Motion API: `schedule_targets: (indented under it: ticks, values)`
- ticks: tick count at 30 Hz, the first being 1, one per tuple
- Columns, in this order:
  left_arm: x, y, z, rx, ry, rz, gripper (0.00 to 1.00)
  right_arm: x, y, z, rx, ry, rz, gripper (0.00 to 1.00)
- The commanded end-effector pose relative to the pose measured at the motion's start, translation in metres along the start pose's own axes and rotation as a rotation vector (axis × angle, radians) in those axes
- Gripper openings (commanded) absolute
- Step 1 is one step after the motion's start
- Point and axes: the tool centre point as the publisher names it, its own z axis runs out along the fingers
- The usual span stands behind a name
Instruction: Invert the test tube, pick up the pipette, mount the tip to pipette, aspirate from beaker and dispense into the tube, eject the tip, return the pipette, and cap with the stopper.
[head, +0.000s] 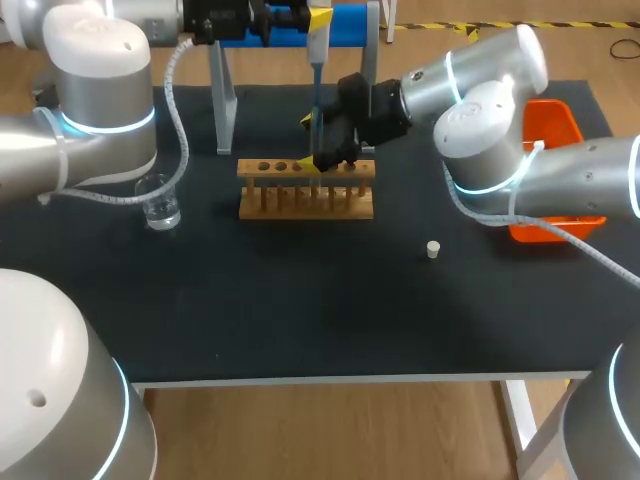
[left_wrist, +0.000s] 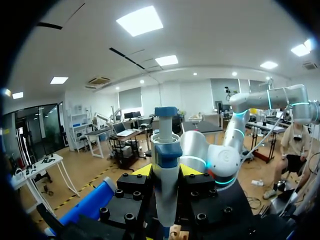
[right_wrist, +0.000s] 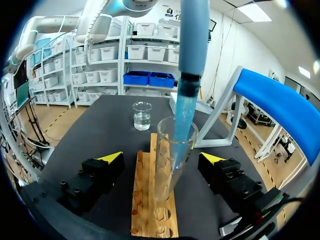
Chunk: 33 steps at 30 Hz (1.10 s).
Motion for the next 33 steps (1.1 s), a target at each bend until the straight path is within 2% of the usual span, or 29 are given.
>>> schedule_targets:
  ticks: [1, 33]
  values:
    - [0.002, -0.005, -0.001, -0.003, -0.007, 0.003, 0.0, 0.0, 0.0, 0.0, 0.0, 0.0, 0.0, 1.0]
    - [0.008, -0.038, -0.003, -0.023, -0.018, 0.045, 0.0, 0.0, 0.0, 0.0, 0.0, 0.0, 0.0, 1.0]
